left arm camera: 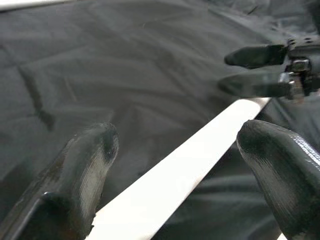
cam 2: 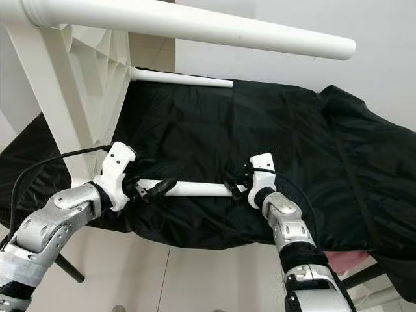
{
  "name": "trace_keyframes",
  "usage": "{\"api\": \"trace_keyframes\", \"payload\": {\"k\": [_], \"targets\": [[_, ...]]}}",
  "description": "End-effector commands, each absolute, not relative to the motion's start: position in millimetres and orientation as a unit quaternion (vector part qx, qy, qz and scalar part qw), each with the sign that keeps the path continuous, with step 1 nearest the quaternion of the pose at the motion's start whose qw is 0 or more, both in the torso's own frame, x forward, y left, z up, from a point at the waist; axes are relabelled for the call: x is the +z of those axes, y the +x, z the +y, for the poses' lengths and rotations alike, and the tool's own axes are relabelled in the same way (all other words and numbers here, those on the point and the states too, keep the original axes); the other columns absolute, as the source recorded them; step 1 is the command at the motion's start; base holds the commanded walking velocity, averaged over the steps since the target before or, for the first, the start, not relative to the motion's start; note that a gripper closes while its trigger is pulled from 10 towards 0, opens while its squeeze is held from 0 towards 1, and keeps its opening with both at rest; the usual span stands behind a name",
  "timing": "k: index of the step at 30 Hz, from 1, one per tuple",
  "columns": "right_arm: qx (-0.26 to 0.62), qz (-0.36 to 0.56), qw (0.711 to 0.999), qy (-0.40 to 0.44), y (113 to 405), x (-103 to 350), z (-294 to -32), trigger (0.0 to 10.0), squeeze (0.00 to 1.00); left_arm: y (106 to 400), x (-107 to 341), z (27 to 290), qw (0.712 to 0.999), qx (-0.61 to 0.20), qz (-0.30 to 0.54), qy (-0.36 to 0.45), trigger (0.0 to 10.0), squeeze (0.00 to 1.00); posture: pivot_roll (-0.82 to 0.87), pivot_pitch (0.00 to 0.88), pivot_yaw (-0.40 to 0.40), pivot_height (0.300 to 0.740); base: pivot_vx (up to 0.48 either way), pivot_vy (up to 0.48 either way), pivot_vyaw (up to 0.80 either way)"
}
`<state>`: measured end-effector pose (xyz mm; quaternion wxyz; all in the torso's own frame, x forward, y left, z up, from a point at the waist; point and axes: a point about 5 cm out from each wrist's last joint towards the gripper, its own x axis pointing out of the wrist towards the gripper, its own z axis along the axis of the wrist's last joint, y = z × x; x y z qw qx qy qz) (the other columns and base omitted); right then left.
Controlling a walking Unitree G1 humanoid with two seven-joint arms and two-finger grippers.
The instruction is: Building children table
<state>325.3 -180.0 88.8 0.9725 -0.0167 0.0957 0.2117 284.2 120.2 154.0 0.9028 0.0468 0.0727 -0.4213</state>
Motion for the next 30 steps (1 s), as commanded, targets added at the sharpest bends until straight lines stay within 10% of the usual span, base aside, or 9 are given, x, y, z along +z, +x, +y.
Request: {"api": "trace_keyframes", "payload": {"k": [1, 30], "targets": [[0.225, 0.148, 0.963, -0.017, 311.8, 68.2, -183.4, 10.0, 0.0, 283.8, 149.8, 123.3, 0.905, -0.413, 0.086, 0.053, 10.0, 0.0, -0.05, 0.019, -0.057, 0.74, 0.0, 0.0, 0.0], [0.057, -0.193, 0.978, -0.051, 295.2, 162.7, -188.6, 10.0, 0.0, 266.7, 161.1, 120.6, 0.938, -0.34, 0.056, 0.028, 10.0, 0.0, -0.01, 0.032, -0.031, 0.74, 0.0, 0.0, 0.0]]}}
